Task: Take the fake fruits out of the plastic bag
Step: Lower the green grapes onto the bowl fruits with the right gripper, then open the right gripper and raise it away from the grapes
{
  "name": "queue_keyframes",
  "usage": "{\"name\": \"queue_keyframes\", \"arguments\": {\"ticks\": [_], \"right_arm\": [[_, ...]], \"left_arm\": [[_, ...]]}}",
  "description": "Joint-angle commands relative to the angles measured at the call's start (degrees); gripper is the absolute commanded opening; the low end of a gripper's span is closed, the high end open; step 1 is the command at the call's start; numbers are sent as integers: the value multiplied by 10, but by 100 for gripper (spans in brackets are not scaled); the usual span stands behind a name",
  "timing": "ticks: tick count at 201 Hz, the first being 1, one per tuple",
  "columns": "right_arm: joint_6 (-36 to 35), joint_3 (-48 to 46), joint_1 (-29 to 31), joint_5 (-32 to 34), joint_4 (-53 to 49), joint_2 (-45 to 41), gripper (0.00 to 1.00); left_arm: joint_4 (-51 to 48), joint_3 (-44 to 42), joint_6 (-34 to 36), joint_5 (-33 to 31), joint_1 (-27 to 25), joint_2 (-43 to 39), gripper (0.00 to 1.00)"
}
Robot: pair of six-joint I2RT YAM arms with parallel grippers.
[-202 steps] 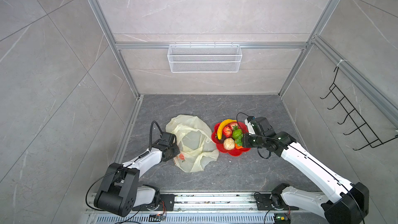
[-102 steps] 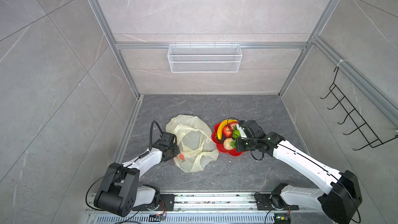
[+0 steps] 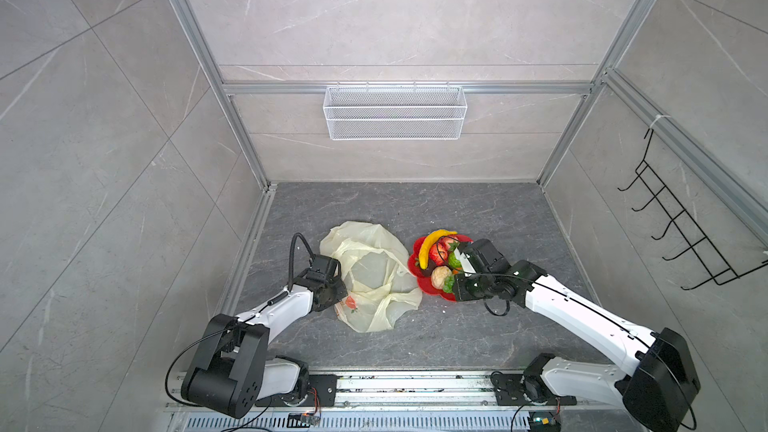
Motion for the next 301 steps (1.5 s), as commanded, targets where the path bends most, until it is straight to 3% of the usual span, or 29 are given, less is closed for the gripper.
{"name": "queue_keyframes", "arguments": {"ticks": [1,152,181,201,301], "right_arm": [[7,-14,3,-5,14,9,0],[-13,30,3,10,15,66,0],[-16,34,3,15,6,58,22],[-17,39,3,30,-5,49,32],[-10,50,3,58,-44,-9,46]], "left_arm": [[-18,11,-2,-6,-2,3,2],[-19,10,-4,-9,-3,-1,2],[-20,11,-3,-8,-4,1,2],[-20,11,-2,-8,-4,2,2],[-22,13,-2,-8,-4,-2,2]]}}
